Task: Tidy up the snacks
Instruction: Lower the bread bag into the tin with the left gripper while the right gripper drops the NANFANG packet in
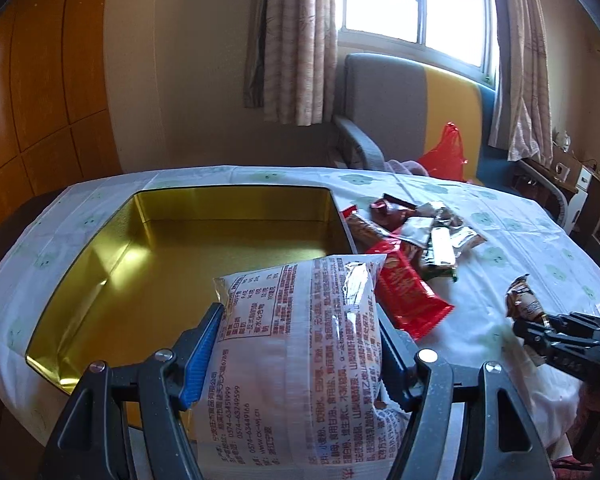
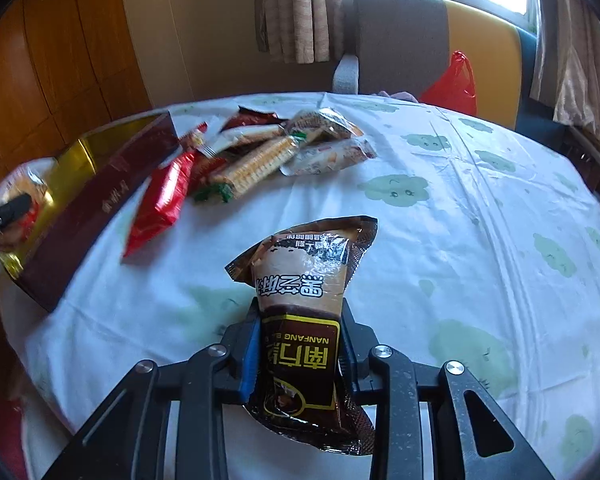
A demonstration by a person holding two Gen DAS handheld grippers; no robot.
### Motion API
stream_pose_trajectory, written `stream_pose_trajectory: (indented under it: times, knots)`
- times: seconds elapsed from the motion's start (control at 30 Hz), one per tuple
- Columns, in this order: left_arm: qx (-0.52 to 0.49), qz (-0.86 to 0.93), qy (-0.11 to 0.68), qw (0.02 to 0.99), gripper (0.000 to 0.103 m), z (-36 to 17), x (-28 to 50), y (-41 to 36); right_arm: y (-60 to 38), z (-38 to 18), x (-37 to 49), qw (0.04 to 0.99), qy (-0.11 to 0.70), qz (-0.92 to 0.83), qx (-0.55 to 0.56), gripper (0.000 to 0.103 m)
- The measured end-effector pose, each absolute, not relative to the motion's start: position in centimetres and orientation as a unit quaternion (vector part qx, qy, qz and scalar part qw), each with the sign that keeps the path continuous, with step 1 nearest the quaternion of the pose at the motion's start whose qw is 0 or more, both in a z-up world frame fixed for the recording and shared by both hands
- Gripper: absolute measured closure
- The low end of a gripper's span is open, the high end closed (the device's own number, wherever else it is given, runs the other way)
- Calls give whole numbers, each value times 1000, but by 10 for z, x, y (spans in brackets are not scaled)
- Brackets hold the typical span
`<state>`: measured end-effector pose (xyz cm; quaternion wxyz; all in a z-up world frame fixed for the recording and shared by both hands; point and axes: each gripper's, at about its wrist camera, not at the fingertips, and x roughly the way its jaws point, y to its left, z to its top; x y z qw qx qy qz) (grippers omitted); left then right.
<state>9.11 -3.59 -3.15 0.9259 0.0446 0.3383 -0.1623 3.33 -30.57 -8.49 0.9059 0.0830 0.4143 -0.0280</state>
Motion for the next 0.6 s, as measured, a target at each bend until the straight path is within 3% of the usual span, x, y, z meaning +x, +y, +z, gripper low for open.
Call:
stream_pose_trajectory:
  times: [0.6]
  knots:
    - [46,-85,346,933,32,-42,128,28,-175,-26,86,916,356,134,124,69]
